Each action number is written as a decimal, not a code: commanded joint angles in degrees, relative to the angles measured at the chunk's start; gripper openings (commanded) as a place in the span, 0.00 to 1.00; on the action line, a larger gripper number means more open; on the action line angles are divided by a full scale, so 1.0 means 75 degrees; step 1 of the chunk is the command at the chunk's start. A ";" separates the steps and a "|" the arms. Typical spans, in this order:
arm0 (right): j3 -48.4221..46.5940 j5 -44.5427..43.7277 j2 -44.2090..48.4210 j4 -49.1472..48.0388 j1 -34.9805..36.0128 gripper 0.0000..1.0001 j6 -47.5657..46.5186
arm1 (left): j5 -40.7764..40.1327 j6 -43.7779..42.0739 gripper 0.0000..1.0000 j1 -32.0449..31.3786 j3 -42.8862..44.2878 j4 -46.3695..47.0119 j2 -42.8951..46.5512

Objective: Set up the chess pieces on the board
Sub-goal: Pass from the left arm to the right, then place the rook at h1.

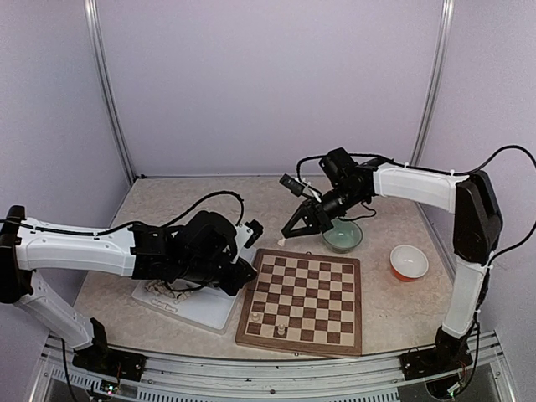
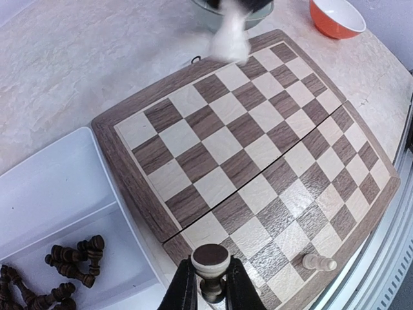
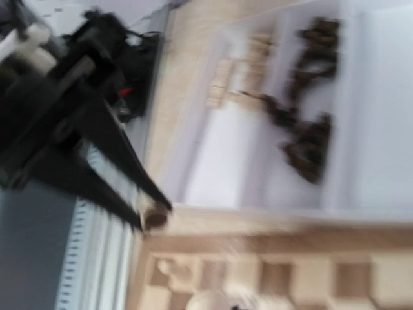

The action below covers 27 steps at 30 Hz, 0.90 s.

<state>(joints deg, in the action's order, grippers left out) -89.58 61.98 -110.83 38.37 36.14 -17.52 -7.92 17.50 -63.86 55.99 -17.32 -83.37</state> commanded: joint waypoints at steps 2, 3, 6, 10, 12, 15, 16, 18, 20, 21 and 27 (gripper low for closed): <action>0.0937 -0.1311 0.1337 0.0978 -0.0425 0.00 -0.1334 | 0.0034 -0.0228 0.00 0.0394 -0.0124 0.0298 -0.0050; 0.1310 -0.1739 0.1687 0.1069 -0.0429 0.00 -0.1650 | 0.0042 -0.0249 0.00 0.0490 -0.0042 0.0305 -0.0079; 0.2755 -0.2933 0.2994 0.1131 -0.0430 0.00 -0.2594 | 0.0094 -0.0352 0.00 0.0739 0.0245 0.0309 -0.0256; 0.4049 -0.3684 0.4223 0.1349 -0.0364 0.00 -0.3629 | -0.0054 -0.0399 0.00 0.1035 0.0526 0.0320 -0.0484; 0.4505 -0.3960 0.4657 0.1410 -0.0130 0.00 -0.4000 | -0.0101 -0.0352 0.00 0.1174 0.0604 0.0342 -0.0590; 0.5084 -0.4562 0.5156 0.1333 0.0537 0.00 -0.4295 | -0.0181 -0.0186 0.00 0.1291 0.0738 0.0362 -0.0747; 0.5265 -0.4723 0.5276 0.1281 0.0752 0.00 -0.4332 | -0.0220 -0.0128 0.00 0.1301 0.0782 0.0374 -0.0785; 0.5515 -0.4971 0.5374 0.1206 0.1153 0.00 -0.4355 | -0.0286 -0.0004 0.00 0.1318 0.0829 0.0379 -0.0868; 0.5675 -0.5074 0.5353 0.1182 0.1438 0.00 -0.4361 | -0.0316 0.0125 0.00 0.1319 0.0842 0.0386 -0.0925; 0.5746 -0.5105 0.5319 0.1182 0.1563 0.00 -0.4367 | -0.0315 0.0163 0.00 0.1322 0.0838 0.0387 -0.0938; 0.6050 -0.5376 0.5150 0.1118 0.2434 0.00 -0.4289 | -0.0403 0.0245 0.01 0.1319 0.0754 0.0209 -0.0868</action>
<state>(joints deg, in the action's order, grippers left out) -45.58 24.14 -71.53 47.27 50.96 -49.21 -9.56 18.22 -54.13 60.55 -15.46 -89.95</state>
